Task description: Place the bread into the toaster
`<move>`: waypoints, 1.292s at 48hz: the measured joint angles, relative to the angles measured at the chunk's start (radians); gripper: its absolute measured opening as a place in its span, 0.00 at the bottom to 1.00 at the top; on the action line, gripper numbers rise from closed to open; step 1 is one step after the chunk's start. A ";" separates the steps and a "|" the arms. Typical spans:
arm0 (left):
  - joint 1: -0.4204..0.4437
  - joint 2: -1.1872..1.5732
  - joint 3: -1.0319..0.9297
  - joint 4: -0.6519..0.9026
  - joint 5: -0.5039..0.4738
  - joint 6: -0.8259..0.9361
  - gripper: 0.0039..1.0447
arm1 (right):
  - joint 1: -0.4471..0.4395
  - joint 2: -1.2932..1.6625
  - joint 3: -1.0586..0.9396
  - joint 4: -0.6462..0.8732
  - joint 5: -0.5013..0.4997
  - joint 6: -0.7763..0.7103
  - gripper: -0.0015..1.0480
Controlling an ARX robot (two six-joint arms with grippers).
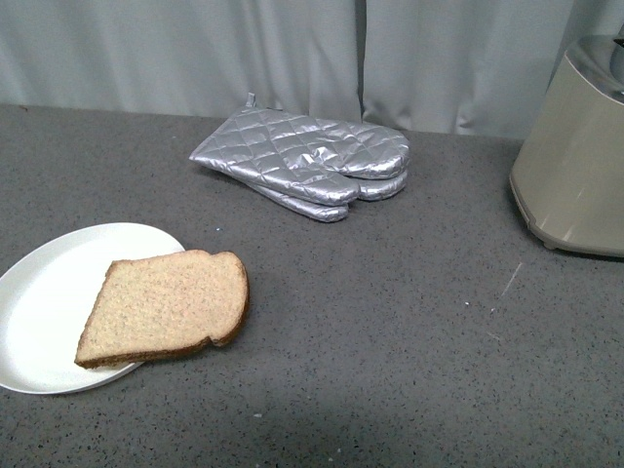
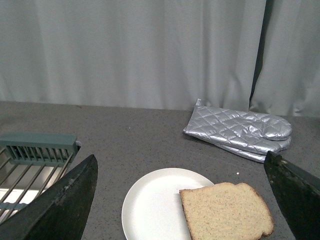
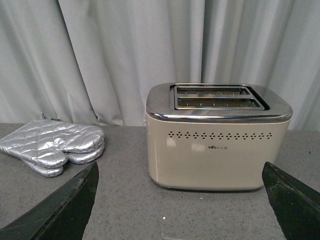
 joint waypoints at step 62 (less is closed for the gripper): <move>0.000 0.000 0.000 0.000 0.000 0.000 0.94 | 0.000 0.000 0.000 0.000 0.000 0.000 0.91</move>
